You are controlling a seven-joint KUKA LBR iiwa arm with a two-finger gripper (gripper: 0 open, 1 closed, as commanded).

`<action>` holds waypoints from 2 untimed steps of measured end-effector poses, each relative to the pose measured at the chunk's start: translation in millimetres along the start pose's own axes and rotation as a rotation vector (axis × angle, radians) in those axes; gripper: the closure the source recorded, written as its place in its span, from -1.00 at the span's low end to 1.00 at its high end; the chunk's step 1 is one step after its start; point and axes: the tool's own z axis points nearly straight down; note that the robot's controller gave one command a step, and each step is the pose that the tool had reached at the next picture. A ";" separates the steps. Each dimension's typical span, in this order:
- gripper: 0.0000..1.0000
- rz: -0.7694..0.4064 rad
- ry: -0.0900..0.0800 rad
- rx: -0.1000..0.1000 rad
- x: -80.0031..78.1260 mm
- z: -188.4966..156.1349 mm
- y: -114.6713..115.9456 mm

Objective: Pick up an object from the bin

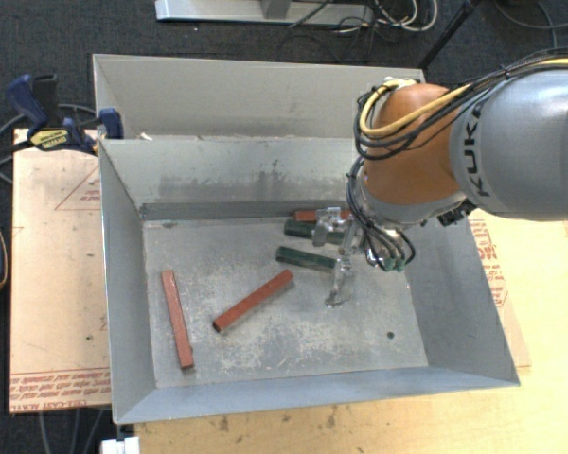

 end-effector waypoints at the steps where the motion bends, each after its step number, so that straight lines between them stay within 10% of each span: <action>1: -1.00 -0.031 -0.015 -0.001 -42.7 75.8 11.0; 2: 1.00 -0.030 -0.019 0.000 -43.8 69.6 10.6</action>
Offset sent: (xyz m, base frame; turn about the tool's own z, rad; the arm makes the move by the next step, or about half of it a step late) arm 0.0396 0.0102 -0.0739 -0.0324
